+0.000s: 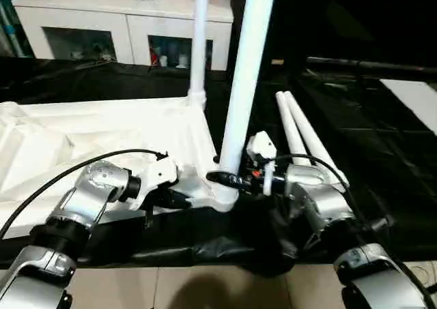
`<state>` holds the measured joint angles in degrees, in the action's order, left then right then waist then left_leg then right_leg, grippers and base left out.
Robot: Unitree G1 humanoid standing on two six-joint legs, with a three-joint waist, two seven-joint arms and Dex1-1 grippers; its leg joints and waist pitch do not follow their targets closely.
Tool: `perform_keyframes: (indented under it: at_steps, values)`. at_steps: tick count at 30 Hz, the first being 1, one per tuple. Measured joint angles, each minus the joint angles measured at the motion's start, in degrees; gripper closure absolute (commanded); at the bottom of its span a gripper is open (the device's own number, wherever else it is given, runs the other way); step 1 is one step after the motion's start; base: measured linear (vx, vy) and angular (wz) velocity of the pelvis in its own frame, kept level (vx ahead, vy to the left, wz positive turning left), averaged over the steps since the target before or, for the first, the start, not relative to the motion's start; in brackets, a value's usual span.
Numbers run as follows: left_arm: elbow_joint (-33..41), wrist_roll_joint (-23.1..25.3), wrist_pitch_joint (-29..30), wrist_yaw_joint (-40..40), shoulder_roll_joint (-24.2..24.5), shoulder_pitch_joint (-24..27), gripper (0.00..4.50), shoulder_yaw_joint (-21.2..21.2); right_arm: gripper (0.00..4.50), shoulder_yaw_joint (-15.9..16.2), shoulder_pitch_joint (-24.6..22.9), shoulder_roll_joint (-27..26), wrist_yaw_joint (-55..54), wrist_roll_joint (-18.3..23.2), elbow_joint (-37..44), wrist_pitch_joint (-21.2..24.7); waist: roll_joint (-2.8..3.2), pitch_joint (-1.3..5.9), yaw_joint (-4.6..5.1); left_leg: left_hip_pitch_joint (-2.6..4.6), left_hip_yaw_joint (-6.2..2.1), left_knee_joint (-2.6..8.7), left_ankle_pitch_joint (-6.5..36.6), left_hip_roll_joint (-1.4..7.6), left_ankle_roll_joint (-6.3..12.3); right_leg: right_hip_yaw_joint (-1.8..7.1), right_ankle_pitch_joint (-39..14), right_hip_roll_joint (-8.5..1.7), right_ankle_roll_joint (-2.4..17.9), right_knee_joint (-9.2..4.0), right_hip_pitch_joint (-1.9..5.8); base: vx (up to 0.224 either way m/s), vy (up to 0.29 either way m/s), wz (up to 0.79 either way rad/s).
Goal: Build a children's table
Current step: Insert table leg to table base
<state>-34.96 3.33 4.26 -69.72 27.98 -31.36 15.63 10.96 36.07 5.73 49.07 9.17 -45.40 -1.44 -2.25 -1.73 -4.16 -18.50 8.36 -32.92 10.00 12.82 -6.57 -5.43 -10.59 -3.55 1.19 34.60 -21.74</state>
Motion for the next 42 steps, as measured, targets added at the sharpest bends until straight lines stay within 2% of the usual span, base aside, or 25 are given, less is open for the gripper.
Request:
perform_keyframes:
  at_steps: [2, 3, 4, 5, 6, 7, 8, 9, 10, 11, 12, 13, 15, 19, 22, 26, 28, 30, 33, 36, 39, 42]
  values:
    - [-1.43, 0.69, 2.32, 3.34, -1.43, -1.12, 4.5, -0.43, 2.65, -0.71, 1.57, -1.98, -7.52, -0.64, -2.46, 0.09, 0.45, -0.26, 0.83, 0.19, -0.58, 0.04, 0.01, 0.05, -0.01, -1.18, 0.0, 0.0, 0.0, -1.16, 0.47, -0.06, 0.026, -0.14]
    - [-2.08, 0.94, 3.71, 5.12, -2.31, -1.6, 4.5, -0.65, 2.65, -1.39, 2.28, -2.96, -11.12, -0.9, -3.71, 0.31, 0.86, -0.51, 1.2, 0.46, -0.94, 0.12, 0.03, 0.17, 0.0, -1.92, 0.0, -0.09, -0.01, -1.9, 0.96, -0.077, 0.042, -0.1]
    - [-2.81, 1.28, 5.32, 7.45, -3.24, -2.38, 4.5, -0.77, 2.65, -2.13, 3.32, -4.04, -15.61, -1.27, -5.27, 0.64, 1.4, -0.8, 1.74, 0.44, -1.73, 0.23, 0.04, 0.41, 0.0, -3.37, -0.12, -0.34, 0.05, -2.76, 2.08, -0.077, 0.042, -0.1]
    - [-3.15, 1.56, 6.33, 9.03, -4.02, -2.94, 4.5, -0.82, 2.65, -2.62, 4.13, -4.84, -18.89, -1.63, -6.42, 0.82, 1.61, -1.01, 1.4, 0.06, -1.67, 0.47, 0.03, 0.7, 0.0, -3.67, -1.07, -0.71, 0.38, -1.25, 2.19, -0.107, 0.01, -0.07]
    - [-3.53, 2.0, 7.01, 10.31, -5.04, -3.61, 4.5, -0.65, 2.65, -3.01, 4.34, -5.0, -20.77, -1.92, -6.98, 0.9, 1.34, -1.04, 1.32, -0.38, -1.35, 0.2, 0.03, 0.66, 0.0, -2.81, -3.27, -1.22, 1.73, 2.32, 2.17, -0.074, -0.047, 0.13]
    - [-3.64, 2.3, 9.21, 13.34, -6.69, -4.51, 4.5, -0.8, 2.65, -4.12, 5.32, -5.45, -24.31, -2.02, -7.92, 0.83, -0.59, -0.48, -0.01, -0.14, 1.6, 0.23, 0.02, 0.54, 0.0, 0.43, -5.64, -1.89, 0.19, 5.79, 2.25, -0.074, -0.047, 0.13]
    - [-3.63, 2.34, 10.65, 15.46, -7.47, -5.07, 4.5, -1.58, 2.65, -4.43, 6.85, -6.13, -27.52, -2.07, -9.53, 0.84, -1.38, -0.54, -0.76, 0.08, 1.69, -0.21, 0.13, 0.16, -0.13, 1.29, -6.76, -1.81, -0.96, 6.52, 1.22, 0.019, -0.106, 0.03]
    - [-3.6, 2.57, 13.73, 17.9, -8.96, -5.63, 4.5, -2.13, 2.65, -5.14, 8.52, -7.27, -31.73, -2.05, -11.52, 0.83, -1.29, -0.45, -1.67, -0.14, 1.17, -1.89, 1.96, -0.09, 0.22, 1.14, -6.79, -1.79, -0.89, 6.49, 0.65, 0.063, -0.08, -0.38]
    - [-3.53, 2.7, 16.71, 19.87, -10.73, -6.67, 4.5, -2.18, 2.65, -5.86, 9.72, -7.92, -36.18, -2.09, -13.49, 0.85, -0.22, 0.13, -2.47, -0.3, -0.18, -2.39, 2.22, -0.8, 0.53, 0.51, -6.76, -1.73, -0.88, 6.38, 0.43, 0.063, -0.08, -0.38]
    - [-3.31, 2.62, 18.51, 20.92, -11.78, -7.16, 4.5, -2.21, 2.65, -6.45, 10.35, -8.14, -38.13, -2.04, -14.14, 0.85, -0.08, 0.28, -2.92, -0.6, -0.8, -2.03, 1.51, -1.14, -0.38, 0.21, -6.41, -1.59, -0.78, 6.1, 0.2, 0.034, -0.018, -0.23]
    - [-2.36, 2.52, 20.35, 22.38, -13.01, -7.2, 4.5, -2.31, 2.65, -7.17, 11.02, -8.37, -40.11, -2.02, -15.02, 0.84, -0.38, 0.4, -2.86, -0.79, -0.73, -1.5, 1.4, -1.01, -0.52, 0.22, -5.16, -1.48, -0.43, 5.39, 0.05, 0.0, 0.0, 0.0]
    - [-1.55, 2.47, 22.0, 23.9, -14.13, -7.22, 4.5, -2.32, 2.65, -7.58, 11.79, -8.5, -41.85, -2.02, -16.03, 0.84, -0.44, 0.43, -2.61, -0.74, -0.33, -1.22, 1.34, -0.85, -0.6, 0.34, -4.27, -1.27, 0.05, 4.86, -0.01, 0.0, 0.0, 0.0]
    - [-0.29, 2.59, 24.47, 25.69, -14.97, -7.22, 4.5, -2.46, 2.65, -8.45, 12.77, -9.3, -44.43, -2.01, -17.22, 0.79, -0.28, 0.36, -2.51, -1.0, -0.22, -1.04, 1.33, -0.8, -0.61, 0.41, -3.92, -1.08, 0.16, 4.34, 0.11, 0.0, 0.0, 0.0]
    - [2.53, 3.32, 28.53, 27.72, -15.8, -6.86, 4.5, -2.38, 2.65, -9.35, 14.34, -10.52, -47.69, -2.22, -19.36, 0.53, -0.19, 0.29, -2.47, -0.99, -0.22, -0.7, 1.34, -0.82, -0.6, 0.41, -3.93, -1.02, -0.19, 3.83, 0.13, 0.0, 0.0, 0.0]
    - [3.84, 3.56, 29.37, 27.94, -15.14, -6.48, 4.5, -2.29, 2.65, -9.77, 15.48, -11.48, -48.94, -2.66, -20.76, -0.52, -0.18, 0.28, -2.39, -1.04, -0.22, -0.12, 1.34, -0.84, -0.6, 0.41, -3.57, -0.92, -0.25, 3.04, 0.14, 0.0, 0.0, 0.0]
    - [4.34, 3.19, 29.25, 27.94, -14.77, -6.46, 4.5, -2.29, 2.65, -10.05, 15.85, -11.68, -49.04, -3.08, -21.25, -1.5, -0.15, 0.27, -2.28, -1.18, -0.16, 0.12, 1.33, -0.83, -0.59, 0.41, -3.03, -0.81, 0.01, 2.47, 0.12, 0.0, 0.0, 0.0]
    - [4.68, 3.02, 28.88, 27.9, -14.49, -6.33, 4.5, -2.27, 2.65, -10.04, 16.2, -11.68, -48.25, -3.32, -21.87, -2.72, -0.14, 0.26, -2.26, -1.28, -0.12, 0.12, 1.29, -0.83, -0.54, 0.42, -3.02, -0.81, 0.02, 2.44, 0.04, 0.0, 0.0, 0.0]
    - [5.02, 2.89, 28.37, 27.66, -14.14, -6.21, 4.5, -2.26, 2.09, -10.75, 16.33, -11.47, -46.38, -3.22, -22.4, -4.03, -0.14, 0.26, -2.23, -1.48, -0.1, 0.12, 1.28, -0.82, -0.52, 0.42, -3.02, -0.81, 0.02, 2.4, -0.11, 0.0, 0.0, 0.0]
    - [5.13, 2.76, 26.95, 27.5, -13.3, -6.06, 4.5, -2.27, 1.92, -11.99, 15.94, -11.5, -43.39, -2.56, -24.56, -4.71, -0.02, 0.14, -2.04, -1.58, -0.07, 0.12, 1.26, -0.8, -0.5, 0.42, -3.03, -0.78, 0.02, 2.35, -0.21, 0.0, 0.0, 0.0]
    - [5.07, 2.46, 23.62, 25.82, -11.53, -5.69, 4.5, -2.27, 1.64, -12.58, 15.86, -11.02, -39.41, -2.16, -24.44, -5.81, 0.44, -0.31, -1.61, -1.7, 0.0, 0.12, 1.14, -0.79, -0.37, 0.44, -3.04, -0.78, 0.03, 2.32, -0.3, 0.0, 0.0, 0.0]
    - [5.06, 1.97, 20.16, 22.94, -9.65, -5.48, 4.5, -2.29, 1.44, -12.95, 15.73, -9.76, -33.37, -0.56, -24.15, -5.98, 0.49, -0.65, -1.34, -1.87, 0.01, 0.12, 0.91, -0.73, -0.11, 0.39, -3.07, -0.76, 0.08, 2.31, -0.58, 0.0, 0.0, 0.0]
    - [5.08, 1.25, 17.13, 19.8, -8.07, -5.36, 4.5, -2.28, 1.33, -12.79, 14.81, -7.5, -24.75, 0.57, -20.85, -4.9, 0.54, -0.73, -1.32, -2.77, 0.08, -0.06, 0.34, -0.75, 0.63, 0.39, -3.03, -0.79, 0.06, 2.35, -1.31, 0.0, 0.0, 0.0]
